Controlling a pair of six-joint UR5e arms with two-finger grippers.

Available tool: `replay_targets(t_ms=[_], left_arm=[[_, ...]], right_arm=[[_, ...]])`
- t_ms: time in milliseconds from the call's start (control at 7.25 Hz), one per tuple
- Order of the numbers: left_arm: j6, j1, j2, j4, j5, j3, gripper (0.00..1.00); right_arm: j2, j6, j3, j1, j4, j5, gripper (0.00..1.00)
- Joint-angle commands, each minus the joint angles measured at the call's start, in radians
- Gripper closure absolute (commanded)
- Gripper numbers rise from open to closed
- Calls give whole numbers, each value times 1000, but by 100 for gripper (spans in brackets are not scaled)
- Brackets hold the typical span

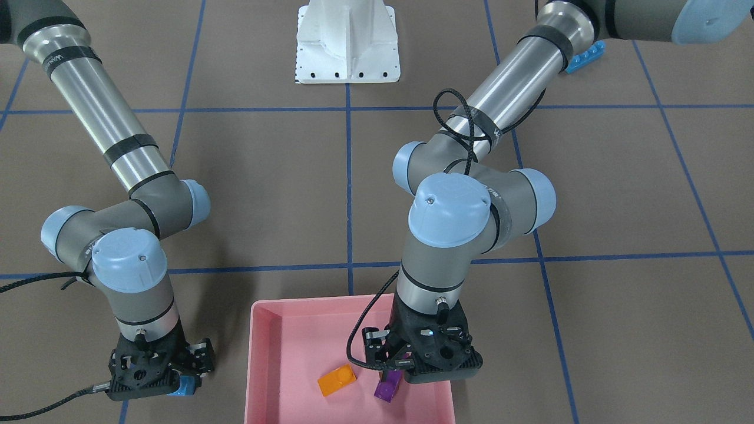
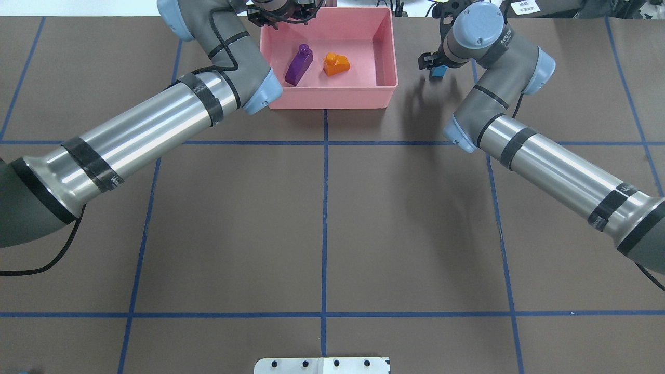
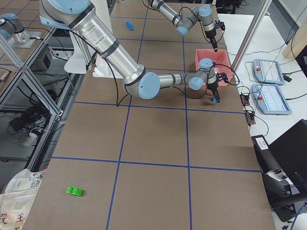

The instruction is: Put all blocks into box

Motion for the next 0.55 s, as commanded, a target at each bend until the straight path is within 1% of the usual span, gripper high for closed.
replay_targets(t_ms=[0, 138, 276, 414], left_arm=[[-1, -5, -1, 8, -1, -28, 0], [-1, -5, -1, 41, -6, -58, 0], [-1, -5, -1, 111, -7, -109, 0], [-1, -8, -1, 162, -9, -152, 0]], right_arm=[[14, 2, -12, -4, 0, -9, 79], [13, 2, -10, -13, -2, -9, 100], [13, 0, -9, -23, -2, -6, 100], [13, -1, 22, -11, -6, 2, 100]])
